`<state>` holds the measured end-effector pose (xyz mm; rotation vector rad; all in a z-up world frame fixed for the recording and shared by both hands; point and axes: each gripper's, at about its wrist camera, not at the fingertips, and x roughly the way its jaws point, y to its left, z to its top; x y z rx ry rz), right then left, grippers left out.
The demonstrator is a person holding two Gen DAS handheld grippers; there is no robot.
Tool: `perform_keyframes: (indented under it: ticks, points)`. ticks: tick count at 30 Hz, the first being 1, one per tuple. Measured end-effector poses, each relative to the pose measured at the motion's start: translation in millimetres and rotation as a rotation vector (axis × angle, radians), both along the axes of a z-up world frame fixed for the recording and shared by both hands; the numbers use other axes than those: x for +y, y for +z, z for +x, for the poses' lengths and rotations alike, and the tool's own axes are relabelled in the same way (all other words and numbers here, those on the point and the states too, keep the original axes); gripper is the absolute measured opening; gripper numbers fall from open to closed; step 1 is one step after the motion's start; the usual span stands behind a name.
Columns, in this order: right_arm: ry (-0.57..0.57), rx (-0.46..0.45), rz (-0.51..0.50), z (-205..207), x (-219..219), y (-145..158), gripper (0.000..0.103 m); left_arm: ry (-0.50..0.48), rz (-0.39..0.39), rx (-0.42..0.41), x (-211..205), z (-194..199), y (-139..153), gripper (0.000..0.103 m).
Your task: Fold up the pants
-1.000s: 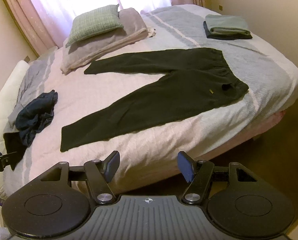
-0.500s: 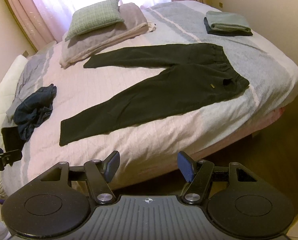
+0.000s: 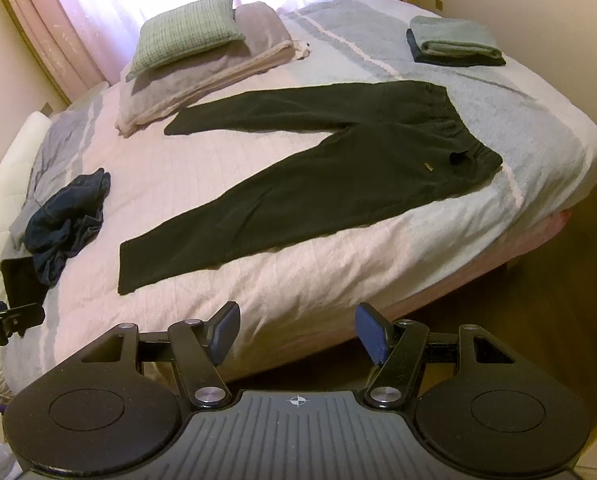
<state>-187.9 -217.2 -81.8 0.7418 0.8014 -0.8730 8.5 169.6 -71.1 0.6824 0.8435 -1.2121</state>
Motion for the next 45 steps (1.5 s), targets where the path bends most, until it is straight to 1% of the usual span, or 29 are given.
perform_keyframes:
  ticks: [6,12,16,21,25,27,30,32,33,36,38,41,43,45]
  points:
    - [-0.01,0.016,0.016,6.3,-18.6,-7.5,0.061,0.007,0.022,0.018,-19.9,4.6,-10.7,0.09]
    - [0.017,0.038,0.019,25.6,-69.0,-17.7,0.061,0.039,0.049,0.031,-63.6,11.2,-26.4,0.09]
    - [0.049,0.041,0.044,45.7,-124.2,-29.4,0.061,0.066,0.072,0.047,-109.8,15.4,-37.8,0.09]
    - [0.108,0.052,0.077,74.4,-211.0,-45.3,0.061,0.116,0.11,0.065,-190.9,17.1,-55.1,0.09]
    - [0.131,0.024,0.085,79.1,-280.7,-51.5,0.061,0.133,0.126,0.11,-256.8,14.6,-71.1,0.09]
    - [0.133,0.02,0.083,79.5,-318.7,-60.9,0.061,0.125,0.128,0.118,-293.6,9.6,-85.2,0.088]
    - [0.13,0.026,0.108,77.2,-378.9,-91.1,0.061,0.083,0.138,0.129,-349.4,1.6,-116.3,0.083]
    - [0.119,0.072,0.154,77.6,-421.3,-119.9,0.061,0.052,0.143,0.138,-382.4,-0.4,-137.5,0.081]
    - [0.125,0.082,0.166,77.6,-440.1,-132.8,0.061,0.039,0.154,0.145,-403.2,0.8,-151.0,0.076]
    - [0.131,0.096,0.144,78.0,-491.8,-160.3,0.061,-0.006,0.146,0.163,-454.7,8.4,-181.8,0.074]
    - [0.136,0.078,0.116,79.3,-526.2,-174.1,0.061,-0.056,0.123,0.154,-490.2,15.8,-198.6,0.074]
    - [0.162,0.058,0.055,86.1,-581.1,-193.0,0.061,-0.176,0.08,0.115,-550.7,32.4,-222.3,0.074]
    - [0.197,0.039,0.023,95.4,-613.2,-205.3,0.061,-0.282,0.042,0.084,-593.2,43.5,-231.9,0.074]
    - [0.248,0.015,0.006,106.7,-646.4,-217.9,0.061,-0.414,0.016,0.051,-633.7,54.5,-241.4,0.074]
